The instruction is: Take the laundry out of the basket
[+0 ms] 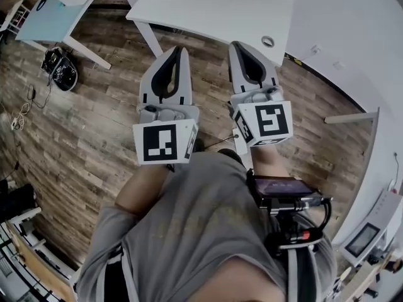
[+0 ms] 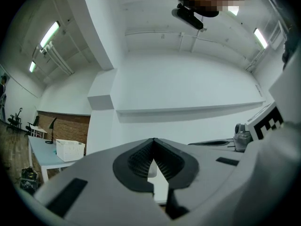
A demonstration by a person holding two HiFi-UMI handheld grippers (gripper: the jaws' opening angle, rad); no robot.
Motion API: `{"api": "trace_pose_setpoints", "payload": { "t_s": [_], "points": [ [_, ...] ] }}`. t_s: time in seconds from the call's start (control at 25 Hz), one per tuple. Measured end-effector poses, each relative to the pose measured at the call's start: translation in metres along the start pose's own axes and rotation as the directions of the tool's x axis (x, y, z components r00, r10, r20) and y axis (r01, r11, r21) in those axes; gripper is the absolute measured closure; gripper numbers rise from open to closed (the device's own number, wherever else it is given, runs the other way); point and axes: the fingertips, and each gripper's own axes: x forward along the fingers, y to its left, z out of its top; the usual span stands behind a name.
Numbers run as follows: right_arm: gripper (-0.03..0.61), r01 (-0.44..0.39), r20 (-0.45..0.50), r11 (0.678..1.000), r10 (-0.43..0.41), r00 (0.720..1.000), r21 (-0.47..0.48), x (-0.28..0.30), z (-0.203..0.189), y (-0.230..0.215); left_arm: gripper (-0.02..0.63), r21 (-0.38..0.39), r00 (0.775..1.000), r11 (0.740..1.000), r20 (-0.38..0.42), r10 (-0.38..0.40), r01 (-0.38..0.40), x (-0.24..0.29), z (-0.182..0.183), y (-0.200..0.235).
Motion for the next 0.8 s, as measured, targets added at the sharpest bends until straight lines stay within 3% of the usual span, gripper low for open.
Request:
{"api": "trace_pose_setpoints", "payload": {
  "t_s": [0.4, 0.8],
  "points": [
    [0.571, 0.043, -0.036, 0.999, -0.044, 0.998, -0.015, 0.045, -0.016, -0.025, 0.606, -0.022, 0.999, 0.999, -0.025, -0.043, 0.043, 0.051, -0.026, 0.024],
    [0.571, 0.076, -0.043, 0.997, -0.075, 0.996, 0.018, 0.104, -0.046, -0.083, 0.606, -0.001, 0.995, 0.998, -0.072, -0.070, 0.070, 0.136, -0.059, 0.032]
  ]
}}
